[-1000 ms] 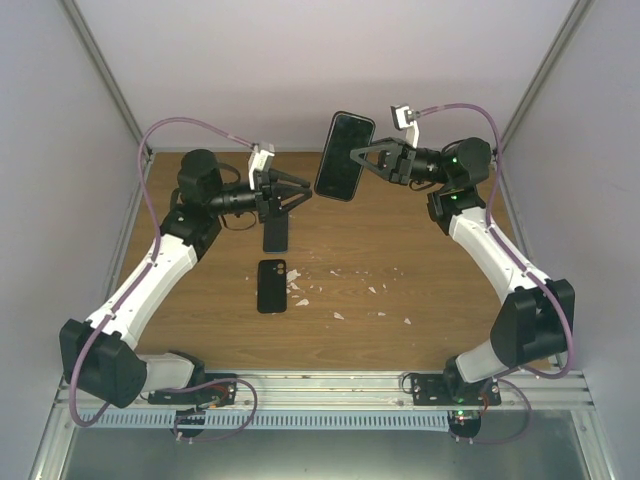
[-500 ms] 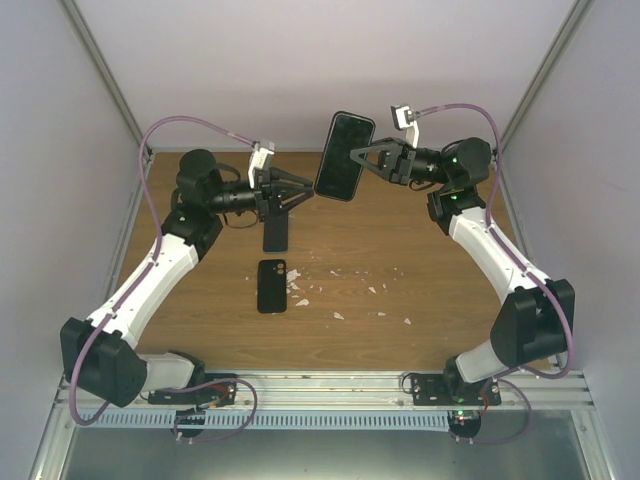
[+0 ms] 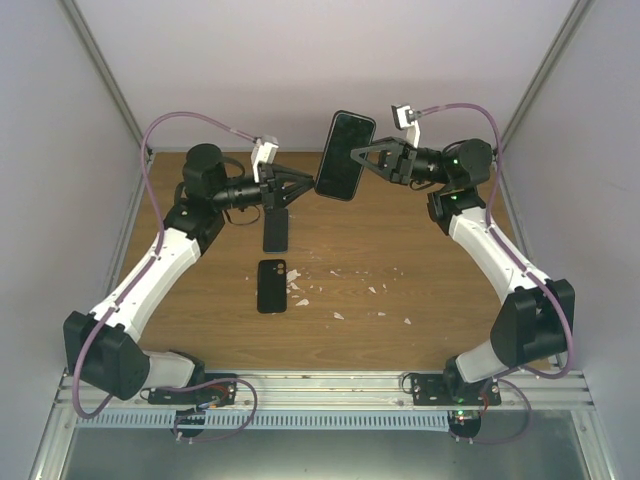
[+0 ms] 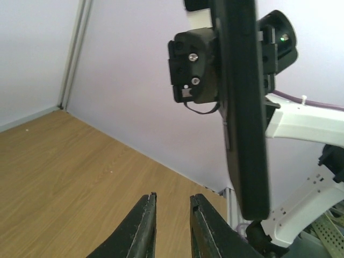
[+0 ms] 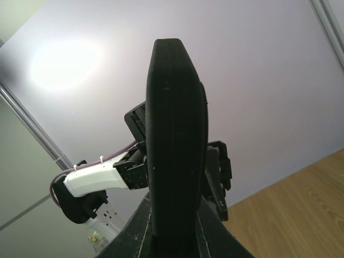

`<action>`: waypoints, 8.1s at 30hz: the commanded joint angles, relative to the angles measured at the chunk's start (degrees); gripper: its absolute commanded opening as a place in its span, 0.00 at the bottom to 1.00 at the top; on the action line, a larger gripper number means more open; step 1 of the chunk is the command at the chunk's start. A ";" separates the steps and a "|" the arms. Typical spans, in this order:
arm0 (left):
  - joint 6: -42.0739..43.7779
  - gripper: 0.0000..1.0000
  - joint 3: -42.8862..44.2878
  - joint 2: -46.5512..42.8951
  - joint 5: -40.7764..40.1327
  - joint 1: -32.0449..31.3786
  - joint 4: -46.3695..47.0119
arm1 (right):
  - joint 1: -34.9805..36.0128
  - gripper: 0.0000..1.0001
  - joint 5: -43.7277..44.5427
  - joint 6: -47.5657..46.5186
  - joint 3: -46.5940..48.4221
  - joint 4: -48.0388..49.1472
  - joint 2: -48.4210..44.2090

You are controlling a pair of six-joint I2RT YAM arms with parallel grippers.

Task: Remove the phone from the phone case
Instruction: Remove the phone case from the phone.

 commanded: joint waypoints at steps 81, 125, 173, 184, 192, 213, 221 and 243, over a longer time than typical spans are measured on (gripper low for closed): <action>-2.01 0.03 -2.66 3.51 -3.54 1.98 0.74 | 1.79 0.00 1.28 16.66 -3.03 26.90 -0.30; 5.56 0.25 0.16 -1.29 -7.45 -2.13 -4.48 | 0.72 0.00 1.67 8.61 -3.21 16.22 -0.67; 12.68 0.41 15.24 7.88 -6.68 -2.95 -11.06 | 11.41 0.01 -1.02 18.28 -9.62 33.80 1.04; 10.53 0.34 14.46 7.79 0.46 -8.40 -11.82 | 13.70 0.01 -2.67 11.69 -10.55 25.99 2.24; 3.46 0.19 9.04 5.33 2.66 -8.57 -7.62 | 14.23 0.00 -3.14 3.58 -11.28 14.71 2.41; -15.09 0.00 1.72 4.05 -4.50 -2.59 -3.26 | 1.54 0.77 7.85 -27.70 -0.28 -29.09 -0.23; -27.10 0.00 2.16 6.19 -14.70 -0.96 -9.57 | 2.31 0.84 22.54 -47.77 5.24 -47.57 -1.01; -49.20 0.00 -5.47 8.64 -9.03 3.29 -2.74 | 23.72 0.52 59.48 -87.55 10.05 -61.54 1.36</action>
